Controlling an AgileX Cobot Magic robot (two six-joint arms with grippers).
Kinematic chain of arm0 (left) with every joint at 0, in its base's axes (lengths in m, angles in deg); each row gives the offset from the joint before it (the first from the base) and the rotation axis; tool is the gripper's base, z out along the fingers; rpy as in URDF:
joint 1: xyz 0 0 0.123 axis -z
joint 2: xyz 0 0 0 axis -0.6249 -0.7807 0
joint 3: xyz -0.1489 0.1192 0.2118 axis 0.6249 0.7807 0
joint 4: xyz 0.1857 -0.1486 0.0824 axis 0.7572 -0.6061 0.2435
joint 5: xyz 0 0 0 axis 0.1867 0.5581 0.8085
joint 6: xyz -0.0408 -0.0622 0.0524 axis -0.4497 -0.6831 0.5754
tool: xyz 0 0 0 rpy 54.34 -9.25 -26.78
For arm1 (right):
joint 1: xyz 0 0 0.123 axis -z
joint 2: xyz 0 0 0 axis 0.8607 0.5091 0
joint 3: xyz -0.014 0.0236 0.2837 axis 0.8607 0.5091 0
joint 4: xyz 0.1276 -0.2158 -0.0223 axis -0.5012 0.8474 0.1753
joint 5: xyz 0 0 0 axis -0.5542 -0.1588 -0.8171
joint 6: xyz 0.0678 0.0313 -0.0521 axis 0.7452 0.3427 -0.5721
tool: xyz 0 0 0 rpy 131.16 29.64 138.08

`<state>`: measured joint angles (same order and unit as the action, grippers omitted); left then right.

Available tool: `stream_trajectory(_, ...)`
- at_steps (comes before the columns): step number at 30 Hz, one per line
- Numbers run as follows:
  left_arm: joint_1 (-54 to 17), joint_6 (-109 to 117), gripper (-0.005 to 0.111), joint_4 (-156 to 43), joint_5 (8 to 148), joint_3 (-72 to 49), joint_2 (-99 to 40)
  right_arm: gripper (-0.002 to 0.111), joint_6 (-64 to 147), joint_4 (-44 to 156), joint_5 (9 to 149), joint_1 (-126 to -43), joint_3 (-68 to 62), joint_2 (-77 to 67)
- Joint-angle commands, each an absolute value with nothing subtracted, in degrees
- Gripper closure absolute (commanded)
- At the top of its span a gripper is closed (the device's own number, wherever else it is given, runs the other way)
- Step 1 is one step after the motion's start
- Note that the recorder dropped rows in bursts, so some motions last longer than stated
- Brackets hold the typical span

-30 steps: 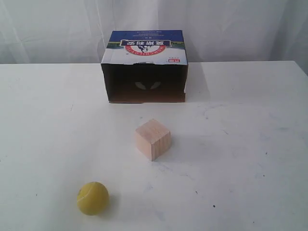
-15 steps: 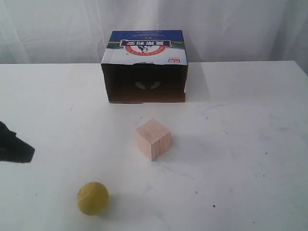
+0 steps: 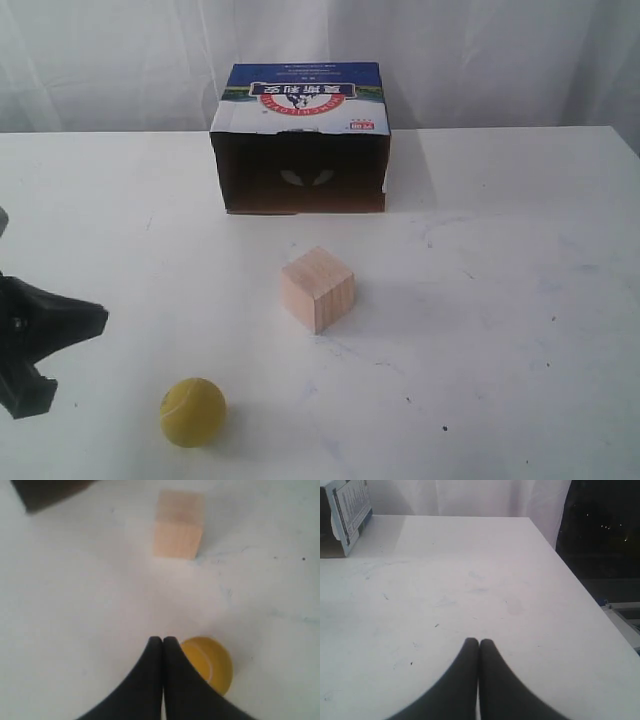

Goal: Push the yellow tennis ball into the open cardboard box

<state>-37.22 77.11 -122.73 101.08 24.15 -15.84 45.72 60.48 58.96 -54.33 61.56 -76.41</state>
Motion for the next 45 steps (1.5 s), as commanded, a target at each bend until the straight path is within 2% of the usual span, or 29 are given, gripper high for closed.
stream_trajectory(1,-32.3,103.1,0.107,-147.5,100.0,28.1,-16.1,0.108,45.8,60.4,59.4,-53.9,61.6,-76.7)
stream_trajectory(4,-29.6,98.8,0.107,-148.7,100.3,28.1,-16.0,0.108,45.8,60.4,59.4,-53.9,61.6,-76.7)
stream_trajectory(8,-26.8,85.7,0.107,-139.4,100.4,29.2,-16.4,0.108,45.8,60.4,59.4,-53.9,61.6,-76.7)
stream_trajectory(18,-22.5,85.1,0.107,-136.4,102.5,29.6,-21.9,0.108,45.8,60.4,59.4,-53.9,61.6,-76.7)
stream_trajectory(24,-22.4,86.2,0.107,-137.1,97.9,29.6,-25.5,0.108,45.8,60.4,59.4,-53.9,61.6,-76.7)
stream_trajectory(45,-22.4,96.0,0.107,-145.6,98.0,29.2,-34.7,0.108,48.1,60.4,59.4,-53.9,61.6,-76.7)
